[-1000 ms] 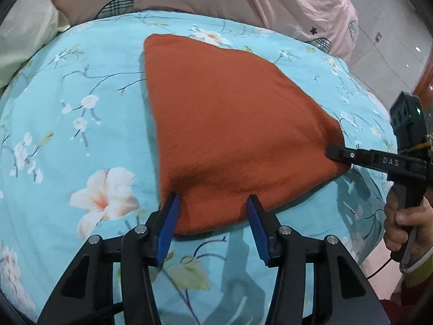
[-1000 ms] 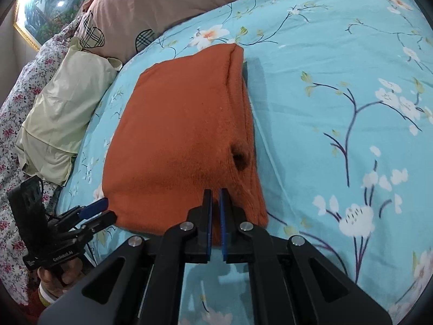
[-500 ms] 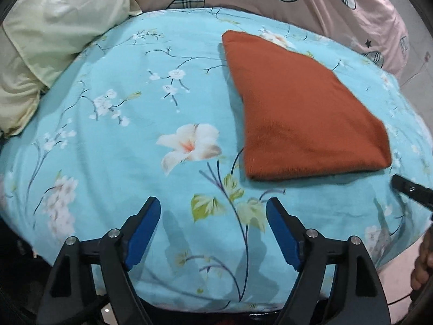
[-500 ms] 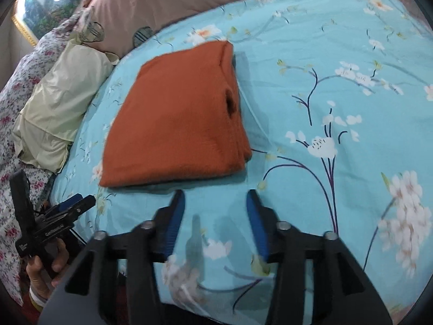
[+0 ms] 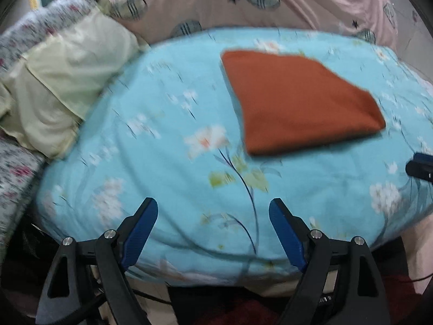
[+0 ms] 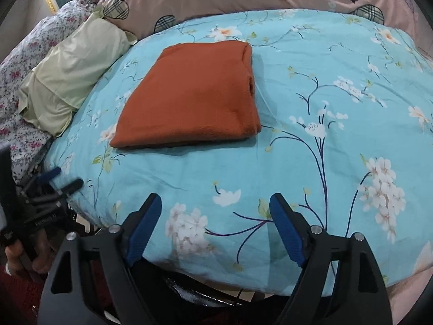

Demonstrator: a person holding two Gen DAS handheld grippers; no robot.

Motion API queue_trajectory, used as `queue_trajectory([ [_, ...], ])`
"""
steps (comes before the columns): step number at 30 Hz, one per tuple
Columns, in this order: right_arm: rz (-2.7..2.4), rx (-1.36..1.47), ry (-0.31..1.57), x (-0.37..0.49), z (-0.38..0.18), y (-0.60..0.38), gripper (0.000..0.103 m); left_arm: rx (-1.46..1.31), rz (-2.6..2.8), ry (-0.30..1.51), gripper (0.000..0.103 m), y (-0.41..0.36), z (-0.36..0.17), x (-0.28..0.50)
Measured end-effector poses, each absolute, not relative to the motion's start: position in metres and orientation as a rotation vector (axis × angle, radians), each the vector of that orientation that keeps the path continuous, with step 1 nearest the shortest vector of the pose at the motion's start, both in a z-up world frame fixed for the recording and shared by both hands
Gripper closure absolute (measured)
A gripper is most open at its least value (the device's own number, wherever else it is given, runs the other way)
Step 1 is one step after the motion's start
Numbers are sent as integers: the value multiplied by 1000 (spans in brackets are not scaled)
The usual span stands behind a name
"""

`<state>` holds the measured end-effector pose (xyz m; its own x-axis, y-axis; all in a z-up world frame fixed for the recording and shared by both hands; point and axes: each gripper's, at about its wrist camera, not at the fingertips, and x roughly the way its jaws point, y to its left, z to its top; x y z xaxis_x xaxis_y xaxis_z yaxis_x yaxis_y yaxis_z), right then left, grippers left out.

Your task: Fold small clothes

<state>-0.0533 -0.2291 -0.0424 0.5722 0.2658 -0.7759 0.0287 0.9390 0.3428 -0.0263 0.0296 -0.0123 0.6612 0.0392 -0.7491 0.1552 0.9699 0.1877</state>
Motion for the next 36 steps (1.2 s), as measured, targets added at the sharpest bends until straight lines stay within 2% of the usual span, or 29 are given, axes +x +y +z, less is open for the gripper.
queue_trajectory([
  [3,132,303,923,-52,-34,-226,17,248,20,776,10,31,-2,-24],
  [15,142,253,893,-24,-26,-219,16,267,31,804,10,17,-13,19],
  [36,211,253,935,18,-10,-226,16,261,10,836,10,-4,16,60],
])
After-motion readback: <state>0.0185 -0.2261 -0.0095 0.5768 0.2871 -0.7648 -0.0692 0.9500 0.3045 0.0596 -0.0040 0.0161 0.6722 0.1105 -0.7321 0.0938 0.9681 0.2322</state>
